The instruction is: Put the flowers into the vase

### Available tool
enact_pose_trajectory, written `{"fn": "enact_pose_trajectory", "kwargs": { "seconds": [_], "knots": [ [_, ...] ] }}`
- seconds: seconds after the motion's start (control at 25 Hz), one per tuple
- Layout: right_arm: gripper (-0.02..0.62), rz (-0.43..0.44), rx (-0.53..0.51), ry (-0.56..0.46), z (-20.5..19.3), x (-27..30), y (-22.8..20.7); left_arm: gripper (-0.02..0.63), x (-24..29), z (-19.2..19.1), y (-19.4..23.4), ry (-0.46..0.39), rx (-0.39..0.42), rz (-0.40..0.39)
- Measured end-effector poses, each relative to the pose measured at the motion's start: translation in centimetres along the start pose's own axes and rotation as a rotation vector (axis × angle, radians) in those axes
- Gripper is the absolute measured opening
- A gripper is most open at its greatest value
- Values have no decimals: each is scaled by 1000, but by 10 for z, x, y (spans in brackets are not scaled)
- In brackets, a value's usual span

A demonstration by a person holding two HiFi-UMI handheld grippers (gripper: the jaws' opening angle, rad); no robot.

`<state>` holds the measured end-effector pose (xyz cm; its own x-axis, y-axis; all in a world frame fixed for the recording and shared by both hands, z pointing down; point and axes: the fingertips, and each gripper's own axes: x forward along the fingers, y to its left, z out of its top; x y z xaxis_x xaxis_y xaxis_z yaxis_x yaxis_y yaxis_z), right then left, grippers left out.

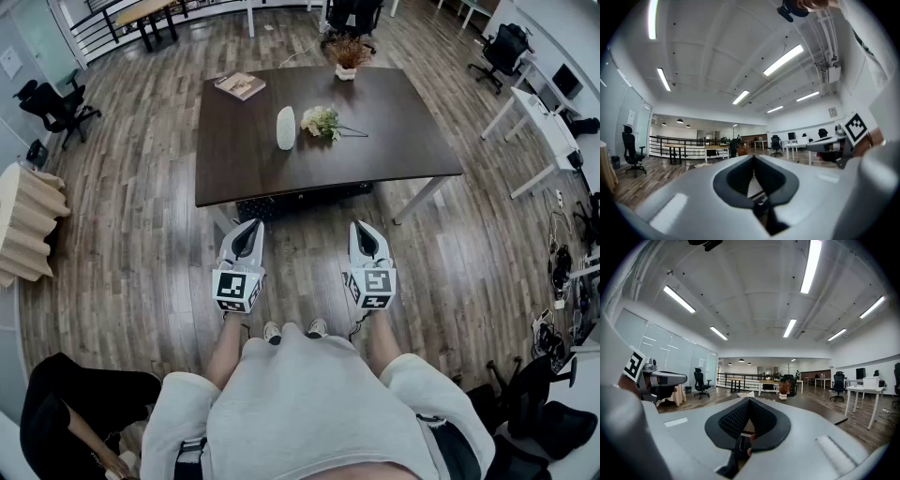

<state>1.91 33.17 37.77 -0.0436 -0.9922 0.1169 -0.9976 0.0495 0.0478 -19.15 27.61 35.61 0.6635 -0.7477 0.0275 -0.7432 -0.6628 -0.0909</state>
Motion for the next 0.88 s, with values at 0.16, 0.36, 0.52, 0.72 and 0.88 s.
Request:
{"fn": "enact_pose_trajectory", "kwargs": {
  "seconds": [0.16, 0.36, 0.52, 0.72, 0.88],
  "knots": [
    [-5, 11, -4, 1, -1, -2, 1, 11, -2, -2, -1, 1, 8, 9],
    [-5, 12, -3, 2, -2, -3, 5, 11, -5, -3, -2, 0, -4, 3],
    [-5, 10, -5, -3, -3, -5, 5, 11, -6, -4, -3, -3, -13, 2],
    [-3, 33, -23, -14, -3, -5, 5, 11, -2, -5, -8, 5, 1, -1],
    [-3, 44, -18, -21, -5, -8, -4, 11, 4, -9, -21, 17, 5, 1]
  ]
}}
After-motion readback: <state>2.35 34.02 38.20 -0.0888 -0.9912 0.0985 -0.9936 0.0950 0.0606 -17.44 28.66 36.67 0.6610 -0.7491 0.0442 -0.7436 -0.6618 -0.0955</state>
